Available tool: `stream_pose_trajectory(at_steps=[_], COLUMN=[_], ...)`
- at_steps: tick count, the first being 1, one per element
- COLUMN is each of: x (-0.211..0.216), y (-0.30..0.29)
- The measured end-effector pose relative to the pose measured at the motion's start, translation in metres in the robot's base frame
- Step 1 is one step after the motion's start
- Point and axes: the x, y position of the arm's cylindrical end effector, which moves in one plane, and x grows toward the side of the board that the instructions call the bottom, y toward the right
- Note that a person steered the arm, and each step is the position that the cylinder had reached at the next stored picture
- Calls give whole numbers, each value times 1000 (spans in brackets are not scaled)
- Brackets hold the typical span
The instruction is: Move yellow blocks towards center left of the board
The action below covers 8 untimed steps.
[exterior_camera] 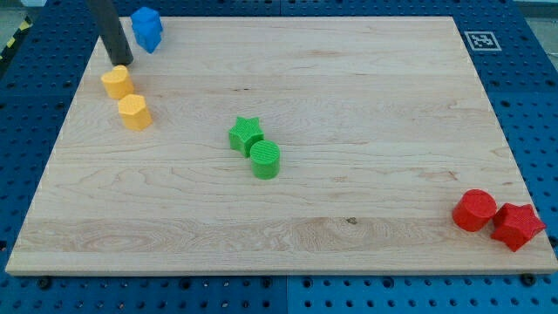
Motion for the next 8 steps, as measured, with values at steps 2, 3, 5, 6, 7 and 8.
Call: stream_pose_trajectory(at_steps=[2,3,5,6,7,8], x=[51,23,85,122,114,107], y=[0,14,103,112,88,53])
